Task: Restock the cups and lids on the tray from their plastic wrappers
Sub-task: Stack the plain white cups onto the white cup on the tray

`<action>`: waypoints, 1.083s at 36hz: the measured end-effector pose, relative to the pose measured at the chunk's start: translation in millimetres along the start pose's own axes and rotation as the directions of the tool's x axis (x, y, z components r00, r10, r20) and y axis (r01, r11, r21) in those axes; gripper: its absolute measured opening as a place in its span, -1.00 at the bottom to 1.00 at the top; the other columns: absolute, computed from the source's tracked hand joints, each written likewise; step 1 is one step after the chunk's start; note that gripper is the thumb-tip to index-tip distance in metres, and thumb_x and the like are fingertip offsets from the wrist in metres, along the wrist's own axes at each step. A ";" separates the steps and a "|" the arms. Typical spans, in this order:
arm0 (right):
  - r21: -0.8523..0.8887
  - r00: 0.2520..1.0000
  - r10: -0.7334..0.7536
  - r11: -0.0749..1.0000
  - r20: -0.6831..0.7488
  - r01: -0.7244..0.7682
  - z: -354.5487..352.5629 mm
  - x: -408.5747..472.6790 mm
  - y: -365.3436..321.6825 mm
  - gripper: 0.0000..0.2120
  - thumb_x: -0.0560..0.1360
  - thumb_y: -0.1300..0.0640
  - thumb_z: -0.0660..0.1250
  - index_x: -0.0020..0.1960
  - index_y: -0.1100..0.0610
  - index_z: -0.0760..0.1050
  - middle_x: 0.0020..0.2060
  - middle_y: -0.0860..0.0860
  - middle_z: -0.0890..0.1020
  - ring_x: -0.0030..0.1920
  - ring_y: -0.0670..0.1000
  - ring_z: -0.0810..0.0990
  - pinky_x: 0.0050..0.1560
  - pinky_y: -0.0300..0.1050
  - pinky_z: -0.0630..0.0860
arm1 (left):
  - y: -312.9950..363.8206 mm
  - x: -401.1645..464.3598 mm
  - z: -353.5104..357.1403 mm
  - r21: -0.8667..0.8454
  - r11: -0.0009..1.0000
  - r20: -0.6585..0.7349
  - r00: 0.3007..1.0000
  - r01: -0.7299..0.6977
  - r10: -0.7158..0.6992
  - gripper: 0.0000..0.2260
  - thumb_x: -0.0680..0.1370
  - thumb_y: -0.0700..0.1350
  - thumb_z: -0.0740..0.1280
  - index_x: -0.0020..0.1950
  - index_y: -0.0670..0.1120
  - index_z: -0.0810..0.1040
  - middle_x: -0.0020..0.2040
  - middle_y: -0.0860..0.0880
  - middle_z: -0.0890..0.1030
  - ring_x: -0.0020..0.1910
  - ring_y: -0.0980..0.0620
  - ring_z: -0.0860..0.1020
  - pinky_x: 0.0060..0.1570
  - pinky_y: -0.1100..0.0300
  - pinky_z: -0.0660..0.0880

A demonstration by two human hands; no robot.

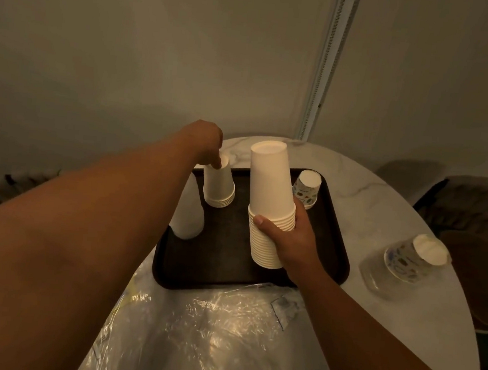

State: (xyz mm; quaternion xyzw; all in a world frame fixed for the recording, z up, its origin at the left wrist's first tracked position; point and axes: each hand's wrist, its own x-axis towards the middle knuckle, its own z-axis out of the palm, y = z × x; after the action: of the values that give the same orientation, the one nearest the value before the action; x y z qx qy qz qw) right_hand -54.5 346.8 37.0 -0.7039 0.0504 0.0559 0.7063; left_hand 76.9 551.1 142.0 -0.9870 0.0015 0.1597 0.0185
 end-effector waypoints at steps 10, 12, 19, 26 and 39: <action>0.042 0.999 0.031 0.999 0.022 -0.032 -2.4 0.7 -1.4 -0.15 0.16 -0.19 0.63 0.38 -0.08 0.41 0.16 -0.10 0.62 0.15 -0.04 0.61 0.18 0.06 0.58 | 21.3 -25.2 -17.5 -0.488 0.858 -0.341 0.940 -0.159 -0.020 -0.59 0.57 0.20 0.30 0.23 -0.08 0.55 0.08 0.01 0.59 0.06 0.01 0.53 0.03 0.14 0.45; 0.068 0.999 0.037 0.997 0.036 -0.039 -1.8 0.9 -4.3 -0.21 0.18 -0.17 0.62 0.34 -0.05 0.44 0.14 -0.08 0.64 0.13 -0.04 0.63 0.18 0.08 0.58 | 33.7 -46.9 -17.7 -0.754 0.606 -0.360 0.931 -0.255 -0.056 -0.61 0.59 0.27 0.19 0.17 -0.01 0.55 0.05 0.06 0.61 0.04 0.06 0.57 0.12 0.05 0.52; 0.133 0.995 0.032 0.990 0.092 -0.044 -1.1 1.4 -20.0 -0.22 0.17 -0.15 0.63 0.32 0.00 0.47 0.10 0.00 0.68 0.11 0.04 0.66 0.18 0.15 0.57 | 58.7 -94.3 23.5 -0.917 0.340 -0.223 0.975 -0.209 -0.002 -0.24 0.30 0.31 0.48 0.39 -0.01 0.39 0.18 0.06 0.56 0.11 0.12 0.57 0.05 0.15 0.56; -0.029 0.990 -0.051 0.998 0.128 0.055 -3.6 -2.0 -32.1 -0.37 0.31 0.17 0.60 0.30 -0.09 0.45 0.13 -0.08 0.65 0.12 -0.09 0.63 0.14 -0.10 0.57 | 65.5 -108.7 52.7 -0.901 0.396 -0.190 0.982 -0.178 0.009 -0.09 0.11 0.20 0.63 0.37 0.08 0.34 0.21 0.11 0.57 0.19 0.09 0.55 0.17 -0.05 0.56; -0.142 0.986 -0.070 0.986 0.154 0.092 -6.3 -17.2 -52.8 -0.38 0.28 0.19 0.61 0.22 -0.16 0.44 0.04 -0.18 0.63 0.03 -0.22 0.58 -0.07 -0.33 0.47 | 76.1 -132.4 50.7 -0.891 0.395 -0.311 0.935 -0.223 -0.173 -0.12 0.01 0.17 0.56 0.29 0.02 0.39 0.12 0.08 0.58 0.10 0.07 0.57 0.08 -0.02 0.59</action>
State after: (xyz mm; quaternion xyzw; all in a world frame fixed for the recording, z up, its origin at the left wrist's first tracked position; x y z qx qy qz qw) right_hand -63.6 340.2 91.8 -0.7499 -0.0353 0.0827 0.6554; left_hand -65.5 476.6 132.9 -0.8439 -0.0680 -0.0465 -0.5301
